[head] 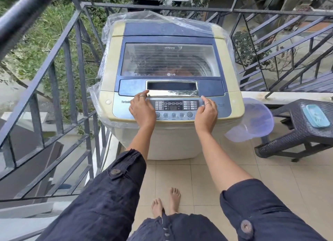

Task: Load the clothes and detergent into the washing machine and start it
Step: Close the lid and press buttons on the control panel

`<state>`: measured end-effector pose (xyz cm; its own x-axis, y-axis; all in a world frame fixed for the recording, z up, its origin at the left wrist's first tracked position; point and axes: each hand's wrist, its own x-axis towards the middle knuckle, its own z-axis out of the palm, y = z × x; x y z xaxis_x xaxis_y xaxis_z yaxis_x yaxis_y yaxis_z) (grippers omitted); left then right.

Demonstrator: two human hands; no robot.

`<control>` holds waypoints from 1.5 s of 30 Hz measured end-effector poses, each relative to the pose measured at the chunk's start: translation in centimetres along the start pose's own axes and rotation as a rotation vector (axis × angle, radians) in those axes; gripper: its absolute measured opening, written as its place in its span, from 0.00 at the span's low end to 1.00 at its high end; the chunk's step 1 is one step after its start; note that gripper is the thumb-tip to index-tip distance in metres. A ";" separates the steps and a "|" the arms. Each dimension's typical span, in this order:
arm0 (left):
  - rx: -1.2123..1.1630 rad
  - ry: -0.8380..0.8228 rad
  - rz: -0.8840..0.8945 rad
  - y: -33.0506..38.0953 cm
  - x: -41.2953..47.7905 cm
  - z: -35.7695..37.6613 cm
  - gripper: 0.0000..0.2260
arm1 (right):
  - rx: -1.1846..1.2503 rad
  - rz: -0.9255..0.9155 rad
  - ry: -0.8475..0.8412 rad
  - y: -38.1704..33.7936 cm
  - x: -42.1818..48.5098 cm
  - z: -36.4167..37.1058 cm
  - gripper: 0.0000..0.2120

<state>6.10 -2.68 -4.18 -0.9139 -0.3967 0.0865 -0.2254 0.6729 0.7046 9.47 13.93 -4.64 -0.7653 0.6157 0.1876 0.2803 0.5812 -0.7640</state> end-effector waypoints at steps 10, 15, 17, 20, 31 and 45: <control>0.021 0.023 0.001 -0.1 0.5 0.2 0.15 | 0.008 -0.013 0.020 0.0 0.6 0.4 0.20; 0.012 0.044 0.005 -0.1 0.8 0.3 0.14 | -0.009 -0.001 0.003 0.0 1.0 0.4 0.19; 0.017 0.052 0.012 -0.1 0.9 0.4 0.14 | -0.012 -0.015 -0.003 -0.1 1.1 0.5 0.19; 0.028 0.063 0.030 -0.2 1.0 0.6 0.14 | -0.026 -0.040 -0.027 0.1 1.3 0.7 0.19; 0.237 -0.026 0.128 -0.1 1.7 1.1 0.22 | -0.133 -0.184 -0.126 0.0 2.4 1.3 0.21; 0.247 -0.031 0.241 1.8 2.0 0.6 0.25 | -0.165 -0.334 -0.224 -1.0 3.7 1.6 0.23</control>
